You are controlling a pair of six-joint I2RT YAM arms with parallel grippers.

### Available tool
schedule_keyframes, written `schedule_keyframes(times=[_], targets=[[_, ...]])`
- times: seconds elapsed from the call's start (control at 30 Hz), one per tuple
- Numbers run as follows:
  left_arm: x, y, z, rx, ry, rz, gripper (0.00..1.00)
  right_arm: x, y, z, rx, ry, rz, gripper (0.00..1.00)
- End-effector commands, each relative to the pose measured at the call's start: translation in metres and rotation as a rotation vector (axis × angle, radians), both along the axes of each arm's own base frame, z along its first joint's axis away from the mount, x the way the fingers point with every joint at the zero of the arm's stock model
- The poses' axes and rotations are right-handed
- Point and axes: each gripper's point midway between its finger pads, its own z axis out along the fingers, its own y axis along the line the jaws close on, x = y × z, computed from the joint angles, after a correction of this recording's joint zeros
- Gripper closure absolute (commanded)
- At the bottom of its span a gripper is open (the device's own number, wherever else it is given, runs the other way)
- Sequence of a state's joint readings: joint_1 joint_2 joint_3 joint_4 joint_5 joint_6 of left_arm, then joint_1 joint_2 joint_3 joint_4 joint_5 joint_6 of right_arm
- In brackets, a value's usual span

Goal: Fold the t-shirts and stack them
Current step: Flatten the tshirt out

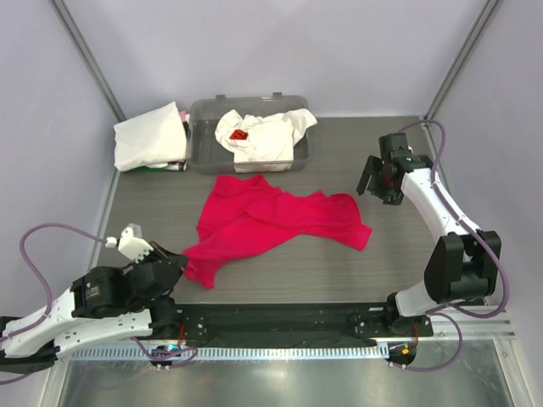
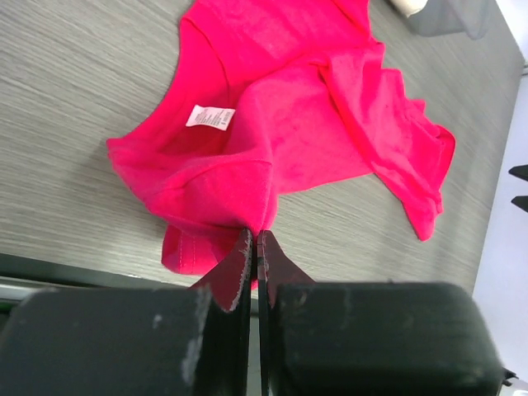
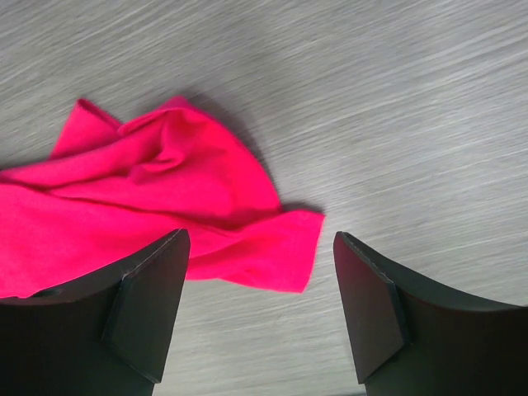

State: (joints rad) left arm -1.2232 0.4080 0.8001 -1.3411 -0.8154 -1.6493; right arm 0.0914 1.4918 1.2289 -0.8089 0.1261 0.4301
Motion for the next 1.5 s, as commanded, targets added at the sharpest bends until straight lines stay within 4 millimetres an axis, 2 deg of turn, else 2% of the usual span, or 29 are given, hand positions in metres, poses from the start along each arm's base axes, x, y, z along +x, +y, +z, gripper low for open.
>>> schedule_keyframes(times=[0.0, 0.07, 0.1, 0.17, 0.2, 0.3, 0.5, 0.57, 0.67, 0.7, 0.77, 0.8, 0.87, 0.9, 0.97, 1.0, 1.03, 1.13, 1.2, 1.27, 1.3, 1.33, 1.37, 1.4, 1.47], targets=[[0.001, 0.007, -0.005, 0.038, 0.001, 0.021, 1.0, 0.003, 0.023, 0.022, 0.122, -0.112, 0.024, 0.24], [0.002, 0.004, -0.005, 0.033, -0.004, 0.017, 1.0, -0.007, 0.033, 0.016, 0.134, -0.116, 0.04, 0.24], [0.002, 0.003, -0.006, 0.039, -0.001, 0.013, 1.0, -0.017, 0.035, -0.003, 0.14, -0.083, 0.04, 0.24], [0.003, -0.001, -0.006, 0.03, -0.004, 0.007, 1.0, -0.027, 0.036, -0.019, 0.148, -0.055, 0.032, 0.24], [0.003, -0.003, -0.009, 0.041, 0.0, 0.002, 1.0, -0.039, 0.041, -0.035, 0.177, -0.01, 0.043, 0.24], [0.004, -0.007, -0.009, 0.037, 0.001, -0.006, 1.0, -0.056, 0.038, -0.058, 0.165, 0.042, 0.029, 0.24], [0.004, -0.01, -0.009, 0.039, 0.002, -0.01, 1.0, -0.066, 0.024, -0.089, 0.091, 0.108, 0.006, 0.25], [0.004, -0.011, -0.009, 0.032, 0.0, -0.012, 1.0, -0.063, 0.025, -0.096, 0.09, 0.11, 0.018, 0.26], [0.003, -0.01, -0.008, 0.026, 0.0, -0.014, 1.0, -0.063, 0.025, -0.112, 0.088, 0.147, 0.026, 0.36], [0.003, -0.01, -0.008, 0.023, 0.0, -0.015, 1.0, -0.065, 0.027, -0.116, 0.095, 0.156, 0.032, 0.44], [0.002, -0.007, -0.009, 0.024, 0.002, -0.013, 1.0, -0.065, 0.028, -0.121, 0.1, 0.158, 0.033, 0.51], [0.002, -0.006, -0.008, 0.015, 0.0, -0.01, 1.0, -0.066, 0.028, -0.123, 0.102, 0.159, 0.032, 0.58], [0.001, -0.003, -0.008, 0.014, -0.002, -0.009, 1.0, -0.068, 0.029, -0.128, 0.109, 0.169, 0.035, 0.66], [0.001, -0.002, -0.007, 0.007, -0.007, -0.006, 1.0, -0.071, 0.03, -0.131, 0.111, 0.177, 0.034, 0.78], [0.001, -0.001, -0.007, 0.004, -0.007, -0.005, 1.0, -0.071, 0.03, -0.131, 0.113, 0.171, 0.033, 0.89], [0.001, 0.0, -0.005, -0.002, -0.011, -0.005, 1.0, -0.074, 0.036, -0.129, 0.144, 0.176, 0.047, 0.99], [0.0, 0.0, -0.004, -0.008, -0.014, -0.008, 1.0, -0.075, 0.037, -0.126, 0.156, 0.175, 0.041, 0.99], [-0.001, 0.001, 0.006, -0.011, -0.025, -0.03, 1.0, -0.072, 0.042, -0.09, 0.192, 0.12, 0.042, 0.99], [-0.001, 0.002, 0.014, -0.012, -0.034, -0.042, 1.0, -0.069, 0.043, -0.044, 0.204, 0.044, 0.047, 0.99], [-0.002, 0.006, 0.033, -0.015, -0.057, -0.057, 1.0, -0.068, 0.042, -0.008, 0.205, -0.016, 0.055, 0.99], [-0.001, 0.007, 0.039, -0.013, -0.066, -0.062, 1.0, -0.066, 0.041, 0.032, 0.208, -0.098, 0.06, 0.99], [-0.001, 0.009, 0.046, -0.01, -0.075, -0.066, 1.0, -0.066, 0.04, 0.05, 0.205, -0.133, 0.062, 0.99], [0.0, 0.011, 0.062, -0.014, -0.101, -0.07, 1.0, -0.065, 0.036, 0.068, 0.19, -0.169, 0.053, 0.99], [0.001, 0.013, 0.068, -0.011, -0.111, -0.069, 1.0, -0.062, 0.035, 0.097, 0.185, -0.217, 0.06, 0.99], [0.003, 0.018, 0.087, 0.0, -0.144, -0.071, 1.0, -0.055, 0.035, 0.119, 0.179, -0.242, 0.064, 0.99]])
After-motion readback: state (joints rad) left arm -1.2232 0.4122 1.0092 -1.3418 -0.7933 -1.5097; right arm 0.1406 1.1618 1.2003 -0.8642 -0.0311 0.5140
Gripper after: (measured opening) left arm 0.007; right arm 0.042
